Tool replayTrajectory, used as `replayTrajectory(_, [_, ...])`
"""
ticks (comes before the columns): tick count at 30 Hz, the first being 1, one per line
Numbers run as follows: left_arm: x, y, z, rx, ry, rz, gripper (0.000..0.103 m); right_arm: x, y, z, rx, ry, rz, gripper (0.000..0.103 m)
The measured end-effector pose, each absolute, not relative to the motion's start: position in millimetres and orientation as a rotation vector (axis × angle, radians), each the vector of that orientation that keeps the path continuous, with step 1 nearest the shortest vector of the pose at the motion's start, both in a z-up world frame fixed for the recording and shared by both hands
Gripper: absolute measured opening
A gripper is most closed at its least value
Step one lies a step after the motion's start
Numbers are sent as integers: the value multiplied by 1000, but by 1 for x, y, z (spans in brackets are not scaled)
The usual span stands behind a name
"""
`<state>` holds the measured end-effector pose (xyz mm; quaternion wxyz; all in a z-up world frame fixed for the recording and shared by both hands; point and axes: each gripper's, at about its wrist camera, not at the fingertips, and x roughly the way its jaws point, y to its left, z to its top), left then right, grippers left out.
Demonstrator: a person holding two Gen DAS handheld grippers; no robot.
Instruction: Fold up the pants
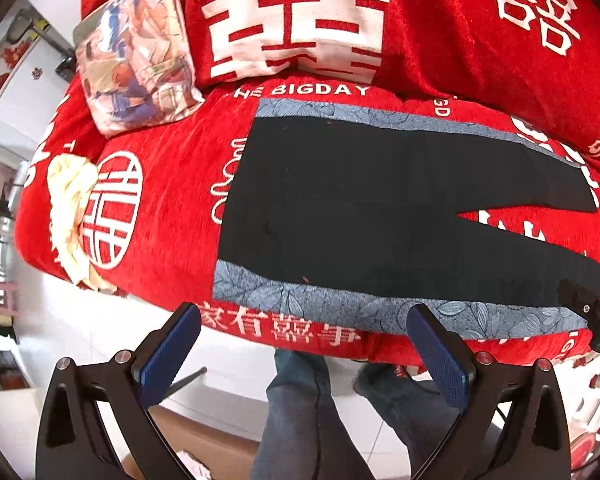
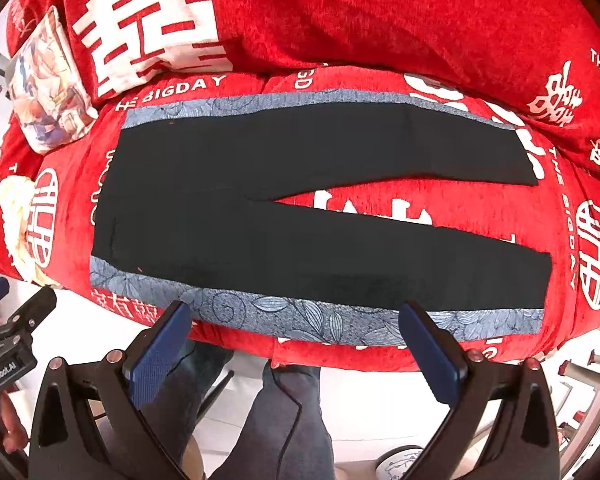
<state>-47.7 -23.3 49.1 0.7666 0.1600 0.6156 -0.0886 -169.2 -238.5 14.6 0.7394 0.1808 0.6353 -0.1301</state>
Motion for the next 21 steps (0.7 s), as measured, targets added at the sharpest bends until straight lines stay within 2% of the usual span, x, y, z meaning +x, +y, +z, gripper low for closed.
replayTrajectory(7, [-52, -22, 51, 361, 1330, -187, 103, -177, -239, 13, 424, 1403, -271, 103])
replayTrajectory(15, [-54, -19, 21, 400, 1391, -255, 103, -194, -238, 2, 500, 1399, -326, 103])
replayTrajectory(21, [-38, -1, 13, 395, 1355, -276, 103, -196, -232, -8, 561, 1379, -352, 103])
